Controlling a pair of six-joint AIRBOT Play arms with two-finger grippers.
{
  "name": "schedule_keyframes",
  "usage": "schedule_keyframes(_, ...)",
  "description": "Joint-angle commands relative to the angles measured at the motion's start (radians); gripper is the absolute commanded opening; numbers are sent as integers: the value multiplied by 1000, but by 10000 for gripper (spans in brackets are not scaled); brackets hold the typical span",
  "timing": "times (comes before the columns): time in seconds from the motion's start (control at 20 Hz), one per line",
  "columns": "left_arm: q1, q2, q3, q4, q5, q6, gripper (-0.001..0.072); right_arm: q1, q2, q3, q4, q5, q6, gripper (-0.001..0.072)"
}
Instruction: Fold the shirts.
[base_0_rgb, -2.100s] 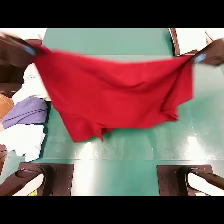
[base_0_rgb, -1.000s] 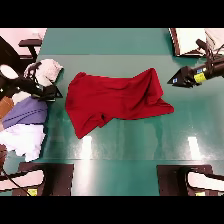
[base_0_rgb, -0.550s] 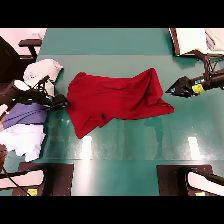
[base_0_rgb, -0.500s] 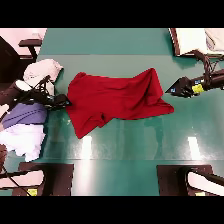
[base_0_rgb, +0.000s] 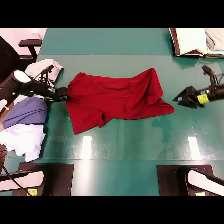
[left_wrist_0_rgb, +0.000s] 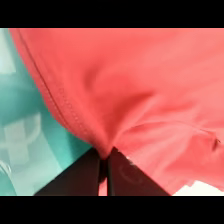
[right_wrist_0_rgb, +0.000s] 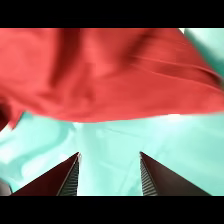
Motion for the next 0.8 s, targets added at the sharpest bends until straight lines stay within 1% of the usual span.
schedule_keyframes(0.0,-1,42,25,-3,-13,4,29,-114,8,-173,4,-99,2,430)
schedule_keyframes(0.2,-1,42,25,-5,-24,3,29,-120,-55,-287,13,-231,21,428)
schedule_keyframes(0.25,-1,42,25,-5,-23,3,29,-102,-75,-288,17,-259,21,428)
schedule_keyframes(0.4,-1,42,25,-12,-22,2,29,-39,-130,-281,91,-366,19,427)
schedule_keyframes(0.5,-1,42,25,-18,-19,2,29,13,-164,-243,89,-417,19,424)
schedule_keyframes(0.55,-1,42,25,-19,-19,2,29,34,-179,-222,89,-429,19,375)
schedule_keyframes(0.6,-1,42,25,-19,-20,2,29,54,-196,-195,87,-430,19,346)
schedule_keyframes(0.65,-1,42,25,-19,-22,2,29,71,-209,-171,82,-425,19,292)
schedule_keyframes(0.75,0,50,25,-18,-31,3,28,100,-220,-132,44,-405,18,84)
